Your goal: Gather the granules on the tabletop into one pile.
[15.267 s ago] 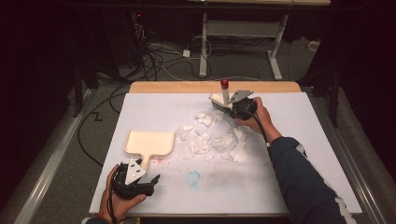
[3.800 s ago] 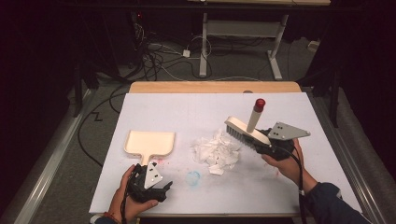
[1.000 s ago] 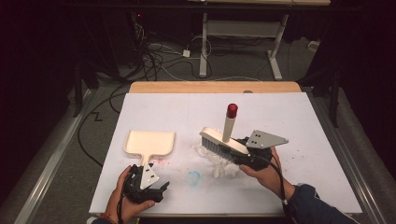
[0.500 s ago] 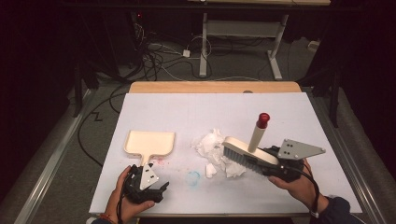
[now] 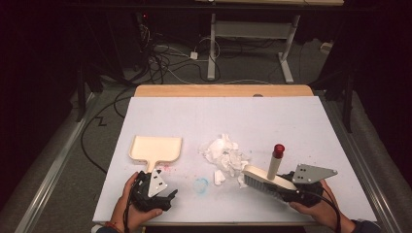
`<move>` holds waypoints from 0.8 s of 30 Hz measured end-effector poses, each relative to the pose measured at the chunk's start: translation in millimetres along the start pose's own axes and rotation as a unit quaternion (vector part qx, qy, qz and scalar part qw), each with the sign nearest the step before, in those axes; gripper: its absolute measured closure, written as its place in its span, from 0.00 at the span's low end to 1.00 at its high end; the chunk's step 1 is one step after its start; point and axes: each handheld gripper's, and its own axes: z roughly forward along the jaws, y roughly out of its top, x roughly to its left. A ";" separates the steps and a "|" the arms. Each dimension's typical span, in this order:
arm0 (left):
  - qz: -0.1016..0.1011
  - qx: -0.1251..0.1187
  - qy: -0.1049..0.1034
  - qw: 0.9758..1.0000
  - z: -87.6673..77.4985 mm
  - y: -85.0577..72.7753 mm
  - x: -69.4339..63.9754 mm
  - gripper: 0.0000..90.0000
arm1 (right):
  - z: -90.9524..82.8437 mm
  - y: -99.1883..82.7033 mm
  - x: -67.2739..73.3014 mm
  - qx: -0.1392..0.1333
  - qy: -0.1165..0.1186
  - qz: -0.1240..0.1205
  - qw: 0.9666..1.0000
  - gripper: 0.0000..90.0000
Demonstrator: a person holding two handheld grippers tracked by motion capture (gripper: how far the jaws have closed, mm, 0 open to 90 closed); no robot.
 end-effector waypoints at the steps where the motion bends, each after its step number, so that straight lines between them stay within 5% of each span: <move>1: 0.001 0.000 0.000 1.000 0.1 0.2 -0.2 0.20 | 2.6 -0.7 -0.4 -0.002 -0.005 -0.003 1.000 0.75; 11: 0.008 0.000 -0.001 1.000 3.0 1.8 -0.8 0.20 | 41.2 15.3 -6.8 -0.026 -0.040 -0.007 0.999 0.75; 20: 0.004 0.003 -0.006 1.000 4.0 0.8 -1.7 0.20 | 74.8 33.1 -13.7 -0.040 -0.044 -0.005 0.998 0.75; 24: 0.007 0.001 -0.004 1.000 3.4 0.3 -0.8 0.20 | 74.7 38.4 -18.8 -0.060 -0.041 0.007 0.997 0.75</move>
